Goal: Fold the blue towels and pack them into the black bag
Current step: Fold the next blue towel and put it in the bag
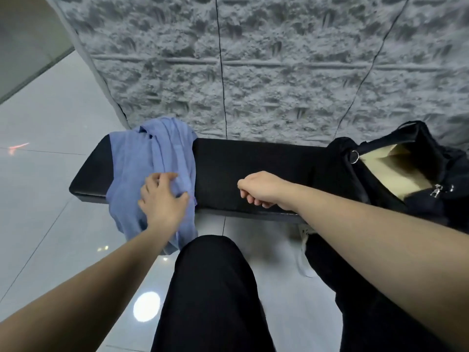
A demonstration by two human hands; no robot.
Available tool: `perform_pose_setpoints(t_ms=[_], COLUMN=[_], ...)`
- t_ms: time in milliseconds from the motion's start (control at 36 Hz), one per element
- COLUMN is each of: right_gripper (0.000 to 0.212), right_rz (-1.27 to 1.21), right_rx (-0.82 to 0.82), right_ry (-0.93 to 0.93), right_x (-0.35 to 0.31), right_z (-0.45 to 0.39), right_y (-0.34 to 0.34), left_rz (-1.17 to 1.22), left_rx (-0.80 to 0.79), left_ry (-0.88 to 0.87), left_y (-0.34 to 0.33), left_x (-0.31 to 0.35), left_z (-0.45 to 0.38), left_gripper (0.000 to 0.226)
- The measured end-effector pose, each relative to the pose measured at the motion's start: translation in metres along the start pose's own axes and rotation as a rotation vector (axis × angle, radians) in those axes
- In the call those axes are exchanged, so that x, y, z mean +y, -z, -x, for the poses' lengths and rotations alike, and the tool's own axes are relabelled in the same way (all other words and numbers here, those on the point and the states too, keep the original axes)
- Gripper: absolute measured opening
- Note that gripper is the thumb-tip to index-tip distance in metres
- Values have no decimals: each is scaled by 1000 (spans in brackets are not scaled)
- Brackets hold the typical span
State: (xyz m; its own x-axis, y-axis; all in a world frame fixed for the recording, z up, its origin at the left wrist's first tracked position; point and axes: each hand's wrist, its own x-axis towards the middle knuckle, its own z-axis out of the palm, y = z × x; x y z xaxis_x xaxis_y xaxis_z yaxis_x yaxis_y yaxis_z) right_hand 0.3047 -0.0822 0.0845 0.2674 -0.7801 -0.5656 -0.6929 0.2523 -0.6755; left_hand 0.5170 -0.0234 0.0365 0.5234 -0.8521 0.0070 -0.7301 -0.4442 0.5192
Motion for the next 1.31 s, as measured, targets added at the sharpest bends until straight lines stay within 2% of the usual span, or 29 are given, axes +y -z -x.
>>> perform_pose_setpoints(t_ms=[111, 222, 333, 389, 472, 694, 833, 972, 1083, 1194, 1306], right_gripper=[20, 21, 24, 24, 25, 27, 27, 23, 30, 36, 33], right_rz=[13, 12, -7, -16, -32, -111, -201, -408, -550, -663, -771], right_rx=[-51, -70, -62, -54, -37, -23, 44, 139, 70, -14, -113], right_ry=[-12, -18, -22, -21, -4, 70, 154, 202, 172, 96, 65], right_x=[-1, 3, 7, 8, 10, 13, 17, 16, 20, 37, 55], right_z=[-15, -24, -27, -24, -19, -1, 11, 15, 21, 27, 28], right_y=[-13, -19, -20, -18, -15, -5, 2, 17, 29, 31, 36], left_rz=[83, 275, 412, 473, 480, 560, 544, 544, 595, 699, 790], left_rx=[61, -27, -119, -140, -106, -79, -125, -200, -315, -392, -449], left_ry=[82, 94, 76, 68, 15, -67, -219, -367, -360, -338, -347], left_y=[-4, 1, 9, 14, 18, 18, 7, -11, -28, -44, -51], left_x=[-25, -33, -22, -14, -4, 39, 68, 101, 120, 130, 131], left_z=[-13, -20, -22, -21, -19, -9, 13, 46, 70, 86, 95], left_gripper=[46, 44, 25, 33, 36, 18, 19, 37, 47, 48, 43])
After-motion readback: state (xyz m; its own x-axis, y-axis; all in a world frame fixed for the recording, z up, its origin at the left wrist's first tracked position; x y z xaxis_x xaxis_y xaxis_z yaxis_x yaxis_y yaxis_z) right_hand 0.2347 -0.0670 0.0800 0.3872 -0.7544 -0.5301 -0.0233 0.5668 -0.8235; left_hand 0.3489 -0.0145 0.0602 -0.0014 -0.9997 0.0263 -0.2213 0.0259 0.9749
